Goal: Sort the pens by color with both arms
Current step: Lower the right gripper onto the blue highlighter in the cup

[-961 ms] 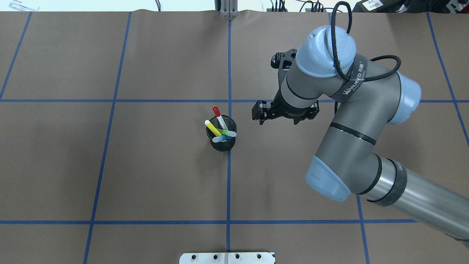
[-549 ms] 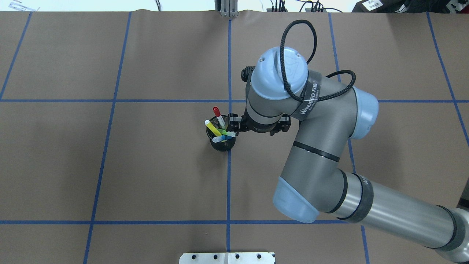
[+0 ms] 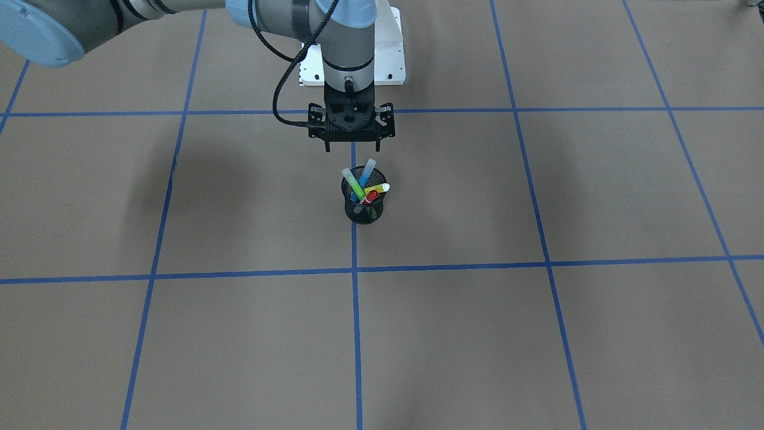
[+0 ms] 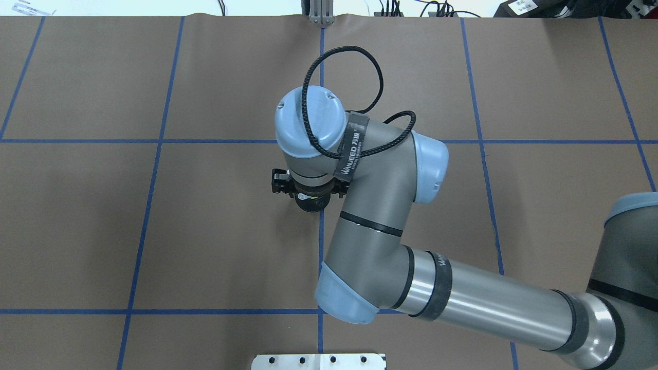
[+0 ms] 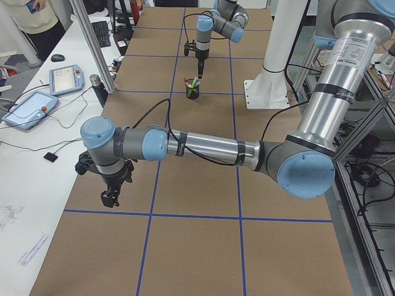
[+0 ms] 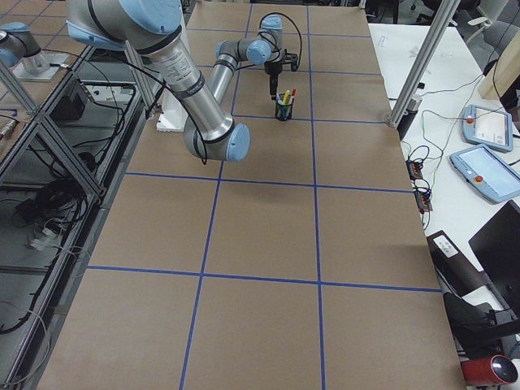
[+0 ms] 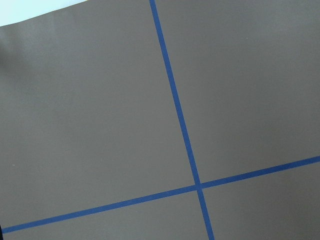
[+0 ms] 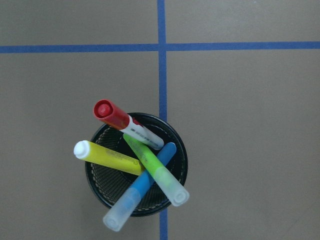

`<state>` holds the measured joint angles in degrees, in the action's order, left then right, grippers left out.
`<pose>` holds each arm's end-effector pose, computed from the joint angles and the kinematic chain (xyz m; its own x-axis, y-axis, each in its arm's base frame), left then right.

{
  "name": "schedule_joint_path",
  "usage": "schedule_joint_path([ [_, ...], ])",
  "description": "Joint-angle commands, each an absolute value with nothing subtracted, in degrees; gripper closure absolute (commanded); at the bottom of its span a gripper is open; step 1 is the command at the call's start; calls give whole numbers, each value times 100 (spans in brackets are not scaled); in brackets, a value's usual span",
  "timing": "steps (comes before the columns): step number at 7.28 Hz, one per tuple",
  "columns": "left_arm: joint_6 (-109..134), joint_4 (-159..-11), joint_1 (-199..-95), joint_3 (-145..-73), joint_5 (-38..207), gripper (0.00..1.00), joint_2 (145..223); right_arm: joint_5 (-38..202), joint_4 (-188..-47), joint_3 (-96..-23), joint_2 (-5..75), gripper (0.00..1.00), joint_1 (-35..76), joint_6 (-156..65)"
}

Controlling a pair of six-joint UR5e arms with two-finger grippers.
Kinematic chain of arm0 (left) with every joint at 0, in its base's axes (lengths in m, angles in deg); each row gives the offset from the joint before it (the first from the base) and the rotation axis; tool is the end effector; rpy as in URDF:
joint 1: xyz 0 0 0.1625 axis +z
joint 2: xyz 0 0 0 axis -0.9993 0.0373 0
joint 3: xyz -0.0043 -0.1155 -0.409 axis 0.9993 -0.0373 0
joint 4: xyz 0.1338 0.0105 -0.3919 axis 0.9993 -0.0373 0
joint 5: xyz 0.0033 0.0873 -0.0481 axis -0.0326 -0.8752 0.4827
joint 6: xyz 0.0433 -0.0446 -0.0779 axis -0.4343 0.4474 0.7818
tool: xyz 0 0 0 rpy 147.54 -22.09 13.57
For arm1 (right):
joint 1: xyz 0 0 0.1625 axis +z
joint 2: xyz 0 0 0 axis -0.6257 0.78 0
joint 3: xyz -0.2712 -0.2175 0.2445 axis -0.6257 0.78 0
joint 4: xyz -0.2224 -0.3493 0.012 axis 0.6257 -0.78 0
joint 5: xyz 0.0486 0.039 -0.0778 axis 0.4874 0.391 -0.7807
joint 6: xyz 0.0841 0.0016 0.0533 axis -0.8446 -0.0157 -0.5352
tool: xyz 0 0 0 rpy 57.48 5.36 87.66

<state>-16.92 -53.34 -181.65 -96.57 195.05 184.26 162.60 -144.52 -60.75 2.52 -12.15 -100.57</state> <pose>-0.1088 -0.6312 0.5723 0.7379 0.2399 -0.6308 -0.1259 0.9672 0.2206 -0.5697 -0.4078 0.0993 0.7189 0.0199 0.6948 -0.0709 0.9965 0.0449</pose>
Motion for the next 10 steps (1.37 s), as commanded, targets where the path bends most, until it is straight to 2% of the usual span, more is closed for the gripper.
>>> schedule_joint_path([
  [1,-1695,-5334,-18164,-9653,19505,0,18426,16132,-14423,-5524,-145,1,-1333,-10130],
  [4,-1695,-5334,-18164,-9653,19505,0,18426,16079,-14422,-5418,-94,4,-1404,-10122],
  [6,-1695,-5334,-18164,-9653,19505,0,18426,16008,-14414,-5355,-137,17,-1413,-10061],
  [10,-1695,-5334,-18164,-9653,19505,0,18426,15947,-14203,-5153,-172,32,-1404,-10034],
])
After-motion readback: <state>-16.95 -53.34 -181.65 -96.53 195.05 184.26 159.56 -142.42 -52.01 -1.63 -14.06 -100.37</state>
